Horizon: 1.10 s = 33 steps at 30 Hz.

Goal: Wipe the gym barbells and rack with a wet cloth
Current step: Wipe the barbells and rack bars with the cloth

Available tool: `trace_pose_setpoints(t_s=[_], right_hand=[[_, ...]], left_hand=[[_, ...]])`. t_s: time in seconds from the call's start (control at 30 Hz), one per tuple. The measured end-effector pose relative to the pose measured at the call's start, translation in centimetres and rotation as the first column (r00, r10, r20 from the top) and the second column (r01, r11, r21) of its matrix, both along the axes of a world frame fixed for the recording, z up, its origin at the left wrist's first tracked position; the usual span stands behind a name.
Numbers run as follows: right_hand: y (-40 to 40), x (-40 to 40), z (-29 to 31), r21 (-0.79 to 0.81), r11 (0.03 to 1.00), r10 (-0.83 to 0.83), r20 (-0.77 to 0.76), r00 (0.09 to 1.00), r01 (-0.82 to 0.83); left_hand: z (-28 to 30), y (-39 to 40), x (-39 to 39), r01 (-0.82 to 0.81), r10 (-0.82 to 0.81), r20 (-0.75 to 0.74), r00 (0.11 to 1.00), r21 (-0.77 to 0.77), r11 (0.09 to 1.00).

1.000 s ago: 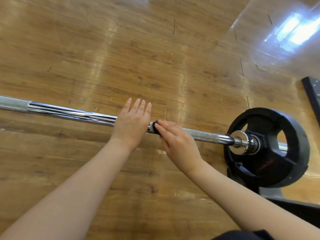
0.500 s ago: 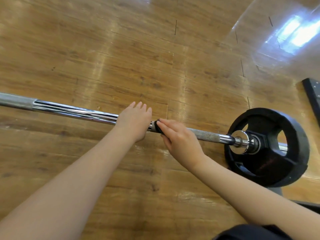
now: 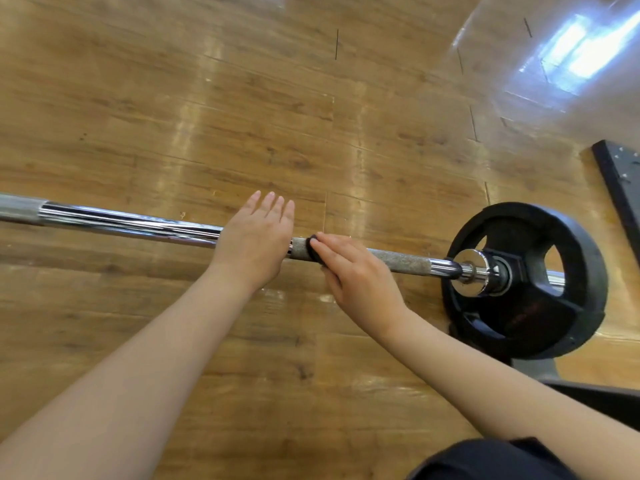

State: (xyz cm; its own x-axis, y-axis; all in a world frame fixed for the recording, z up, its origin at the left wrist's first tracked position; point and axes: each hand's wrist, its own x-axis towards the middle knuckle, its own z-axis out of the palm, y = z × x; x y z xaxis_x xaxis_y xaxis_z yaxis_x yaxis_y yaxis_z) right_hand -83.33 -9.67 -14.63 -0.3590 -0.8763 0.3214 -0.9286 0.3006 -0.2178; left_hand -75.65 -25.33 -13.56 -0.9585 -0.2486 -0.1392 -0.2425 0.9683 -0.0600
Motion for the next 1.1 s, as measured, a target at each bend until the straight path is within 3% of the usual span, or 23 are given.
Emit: trace_pose_setpoints(t_s=[0.2, 0.33, 0.5, 0.73, 0.93, 1.1], right_hand=[[2.0, -0.7, 0.3, -0.043, 0.993, -0.113, -0.006, 0.994, 0.113], [-0.6, 0.5, 0.1, -0.044, 0.998, -0.051, 0.003, 0.999, 0.051], [-0.5, 0.1, -0.1, -0.052, 0.999, 0.012, -0.029, 1.000, -0.013], [1.0, -0.4, 0.1, -0.078, 0.993, -0.088, -0.030, 0.996, 0.086], [-1.4, 0.6, -0.1, -0.052, 0.998, 0.033, -0.042, 0.999, -0.035], [2.9, -1.3, 0.3, -0.022, 0.999, -0.048, -0.045, 0.998, 0.047]], left_hand=[[0.2, -0.3, -0.6, 0.015, -0.020, 0.122, 0.992, 0.040, 0.999], [0.6, -0.4, -0.9, 0.033, -0.036, 0.178, 0.983, 0.017, 0.999], [0.8, -0.3, -0.6, 0.024, -0.022, 0.163, 0.986, -0.010, 1.000], [0.8, -0.2, -0.3, 0.023, -0.023, 0.123, 0.992, -0.001, 1.000], [0.8, -0.3, -0.4, 0.025, -0.023, 0.109, 0.994, -0.012, 1.000], [0.8, -0.2, -0.2, 0.029, -0.027, 0.105, 0.994, -0.012, 1.000]])
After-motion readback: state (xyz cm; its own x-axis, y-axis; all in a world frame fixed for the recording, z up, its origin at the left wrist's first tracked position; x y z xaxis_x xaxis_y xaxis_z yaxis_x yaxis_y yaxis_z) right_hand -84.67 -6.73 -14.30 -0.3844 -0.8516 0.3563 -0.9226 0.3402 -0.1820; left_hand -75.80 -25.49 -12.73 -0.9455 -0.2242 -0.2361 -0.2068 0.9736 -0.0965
